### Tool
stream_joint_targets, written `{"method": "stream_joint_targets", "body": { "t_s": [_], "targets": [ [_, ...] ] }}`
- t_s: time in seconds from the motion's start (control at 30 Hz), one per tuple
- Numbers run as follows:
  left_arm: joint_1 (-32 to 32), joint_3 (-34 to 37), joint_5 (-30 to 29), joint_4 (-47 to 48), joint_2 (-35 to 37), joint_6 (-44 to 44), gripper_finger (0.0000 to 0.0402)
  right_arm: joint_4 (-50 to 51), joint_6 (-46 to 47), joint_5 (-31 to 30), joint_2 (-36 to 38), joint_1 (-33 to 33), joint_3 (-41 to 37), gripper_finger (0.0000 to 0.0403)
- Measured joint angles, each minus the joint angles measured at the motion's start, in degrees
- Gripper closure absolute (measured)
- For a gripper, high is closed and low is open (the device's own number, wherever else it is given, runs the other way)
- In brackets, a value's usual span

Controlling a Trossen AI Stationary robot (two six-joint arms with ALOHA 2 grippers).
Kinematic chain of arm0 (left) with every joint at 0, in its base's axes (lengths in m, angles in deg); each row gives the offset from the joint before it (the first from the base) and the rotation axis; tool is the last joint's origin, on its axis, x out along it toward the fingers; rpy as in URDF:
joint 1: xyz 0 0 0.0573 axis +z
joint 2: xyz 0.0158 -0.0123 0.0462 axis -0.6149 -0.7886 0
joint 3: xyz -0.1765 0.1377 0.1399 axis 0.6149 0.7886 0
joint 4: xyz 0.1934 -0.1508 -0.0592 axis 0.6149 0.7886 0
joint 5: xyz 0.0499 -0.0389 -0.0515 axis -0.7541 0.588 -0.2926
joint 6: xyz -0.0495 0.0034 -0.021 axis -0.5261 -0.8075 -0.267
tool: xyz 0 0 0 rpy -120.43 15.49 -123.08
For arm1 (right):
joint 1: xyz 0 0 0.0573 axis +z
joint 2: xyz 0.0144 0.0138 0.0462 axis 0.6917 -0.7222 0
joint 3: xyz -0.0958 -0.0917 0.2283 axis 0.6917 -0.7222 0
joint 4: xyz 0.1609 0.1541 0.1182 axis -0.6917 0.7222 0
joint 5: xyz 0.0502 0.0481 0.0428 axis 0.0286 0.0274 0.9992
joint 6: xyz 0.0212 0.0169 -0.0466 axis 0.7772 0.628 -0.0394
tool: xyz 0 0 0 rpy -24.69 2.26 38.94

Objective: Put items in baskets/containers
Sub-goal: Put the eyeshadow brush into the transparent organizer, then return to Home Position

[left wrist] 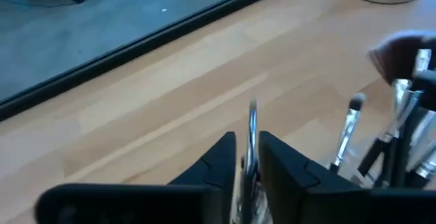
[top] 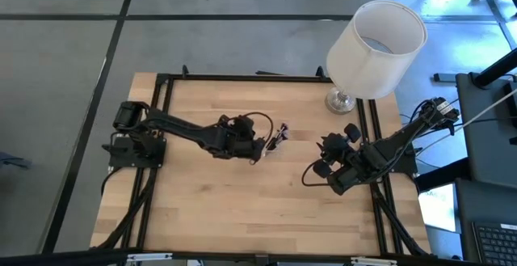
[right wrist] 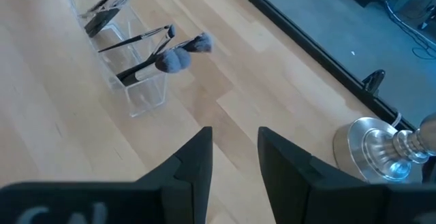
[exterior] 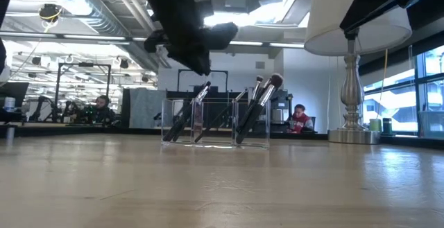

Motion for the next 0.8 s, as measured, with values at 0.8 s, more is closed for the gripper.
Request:
{"method": "stream_joint_targets", "body": {
  "t_s": [0.8],
  "targets": [
    [-9.1, 5.4, -13.6, 13.1, 9.8, 1.0, 0.0326, -33.9, -31.0, 2.8, 2.9, -4.3, -11.1, 0.0349]
  ]
}}
